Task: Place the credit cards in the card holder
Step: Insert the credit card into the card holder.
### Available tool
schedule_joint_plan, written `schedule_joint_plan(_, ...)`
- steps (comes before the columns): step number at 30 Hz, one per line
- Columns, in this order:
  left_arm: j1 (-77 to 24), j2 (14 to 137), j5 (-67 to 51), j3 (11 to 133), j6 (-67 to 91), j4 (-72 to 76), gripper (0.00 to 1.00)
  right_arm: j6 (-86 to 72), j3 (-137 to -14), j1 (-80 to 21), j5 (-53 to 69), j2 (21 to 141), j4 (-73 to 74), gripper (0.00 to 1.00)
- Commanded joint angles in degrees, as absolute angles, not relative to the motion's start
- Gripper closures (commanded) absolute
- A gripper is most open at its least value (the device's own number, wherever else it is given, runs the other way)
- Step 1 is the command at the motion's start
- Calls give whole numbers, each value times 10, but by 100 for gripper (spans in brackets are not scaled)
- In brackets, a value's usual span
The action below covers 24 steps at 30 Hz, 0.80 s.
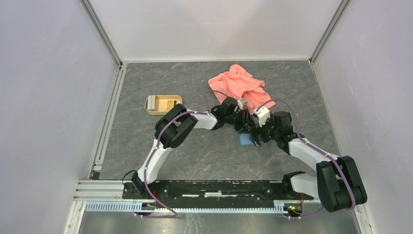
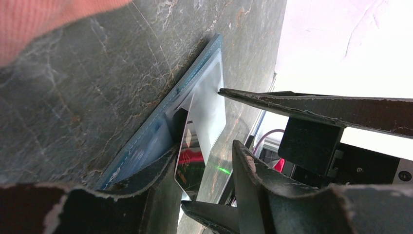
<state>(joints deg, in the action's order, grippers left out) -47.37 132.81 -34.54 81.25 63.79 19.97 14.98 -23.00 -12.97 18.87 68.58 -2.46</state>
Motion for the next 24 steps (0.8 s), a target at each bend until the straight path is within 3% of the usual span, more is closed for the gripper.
schedule_joint_plan(1, -467, 1326, -301, 788, 624, 144, 51, 149, -239, -131, 145, 682, -27, 2)
schedule_joint_plan(24, -463, 1313, -303, 782, 622, 141, 49, 110, -250, -118, 141, 690, -47, 2)
